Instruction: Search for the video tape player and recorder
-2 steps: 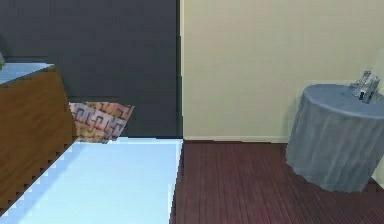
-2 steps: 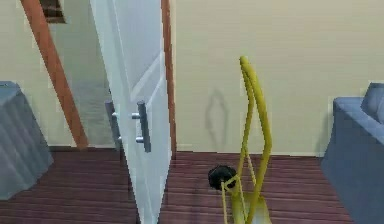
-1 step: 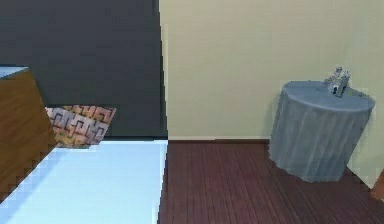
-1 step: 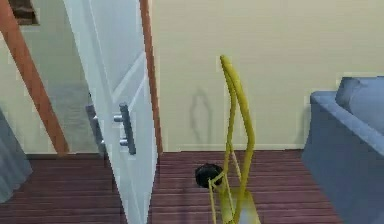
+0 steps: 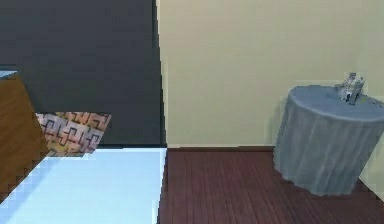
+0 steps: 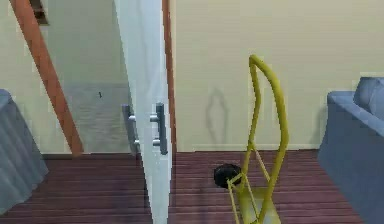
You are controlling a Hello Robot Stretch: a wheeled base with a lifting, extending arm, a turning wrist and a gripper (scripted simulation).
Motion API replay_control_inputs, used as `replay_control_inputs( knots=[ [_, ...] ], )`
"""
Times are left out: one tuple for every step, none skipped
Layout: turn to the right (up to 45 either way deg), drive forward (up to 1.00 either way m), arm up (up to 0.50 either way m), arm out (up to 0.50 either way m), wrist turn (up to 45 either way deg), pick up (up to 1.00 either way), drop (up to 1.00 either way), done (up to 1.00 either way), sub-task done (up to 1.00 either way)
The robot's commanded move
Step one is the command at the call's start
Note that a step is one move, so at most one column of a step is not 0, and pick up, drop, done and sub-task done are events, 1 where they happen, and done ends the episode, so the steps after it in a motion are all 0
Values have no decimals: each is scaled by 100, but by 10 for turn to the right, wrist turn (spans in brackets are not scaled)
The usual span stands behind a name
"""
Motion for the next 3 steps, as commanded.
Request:
replay_control_inputs(
  knots=[
    [240, 0, 0, 0, 0, 0, 0, 0, 0],
    [0, 95, 0, 0, 0, 0, 0, 0, 0],
    [450, 0, 0, 0, 0, 0, 0, 0, 0]
  ],
)
